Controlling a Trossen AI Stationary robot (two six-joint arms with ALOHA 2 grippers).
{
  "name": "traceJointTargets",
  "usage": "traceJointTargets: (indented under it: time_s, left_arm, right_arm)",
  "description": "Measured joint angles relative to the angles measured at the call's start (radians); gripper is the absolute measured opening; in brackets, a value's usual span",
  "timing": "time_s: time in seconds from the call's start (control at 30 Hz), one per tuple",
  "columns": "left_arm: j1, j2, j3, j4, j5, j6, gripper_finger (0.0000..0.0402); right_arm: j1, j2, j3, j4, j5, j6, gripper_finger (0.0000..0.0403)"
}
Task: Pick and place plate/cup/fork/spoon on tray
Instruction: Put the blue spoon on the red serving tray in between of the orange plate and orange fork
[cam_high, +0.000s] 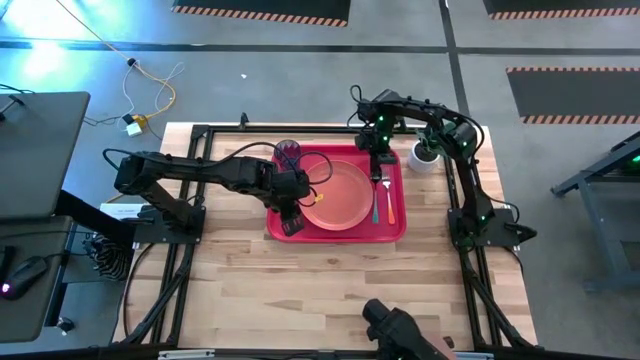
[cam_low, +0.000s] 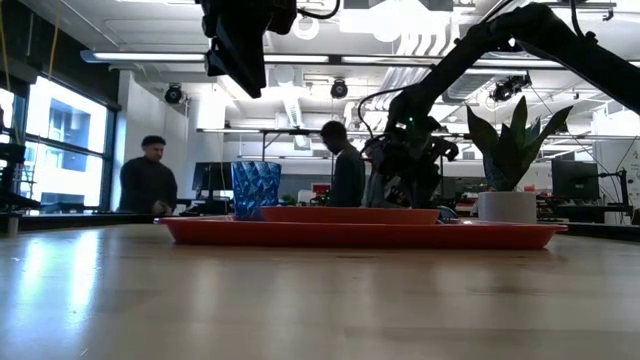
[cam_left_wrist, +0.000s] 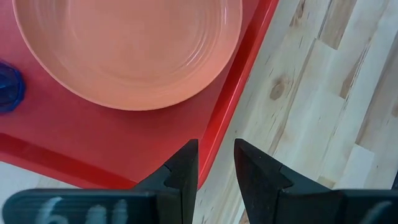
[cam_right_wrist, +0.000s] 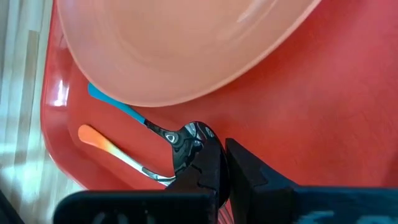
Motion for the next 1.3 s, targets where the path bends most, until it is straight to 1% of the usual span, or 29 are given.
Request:
traceJointTargets:
  time_s: [0.23,0.53,0.6,0.7,0.83,1.13,1.3]
  left_arm:
    - [0.000,0.000,0.000,-0.003,0.000,0.001,0.0092]
    - [0.000,0.000,0.000,-0.004,0.000,0.001,0.0092]
    - [0.000,0.000,0.000,-0.004,0.000,0.001,0.0092]
    - [0.000,0.000,0.000,-0.004,0.000,0.001,0.0092]
    - [0.000,0.000,0.000,-0.004,0.000,0.010,0.0092]
    - [0.001,0.000,0.000,-0.004,0.000,0.027,0.0092]
    - [0.002,0.000,0.000,-0.004,0.000,0.027,0.0092]
  right_arm:
    - [0.008,0.000,0.000,0.004,0.054,0.001,0.0001]
    - [0.009,0.000,0.000,0.035,0.057,0.030,0.0003]
    - [0.010,0.000,0.000,0.049,0.065,0.049,0.0011]
    - [0.010,0.000,0.000,0.064,0.086,0.073,0.0035]
    - [0.010,0.000,0.000,0.061,0.097,0.072,0.0062]
    - [0.018,0.000,0.000,0.062,0.094,0.076,0.0066]
    - [0.018,0.000,0.000,0.061,0.094,0.122,0.0067]
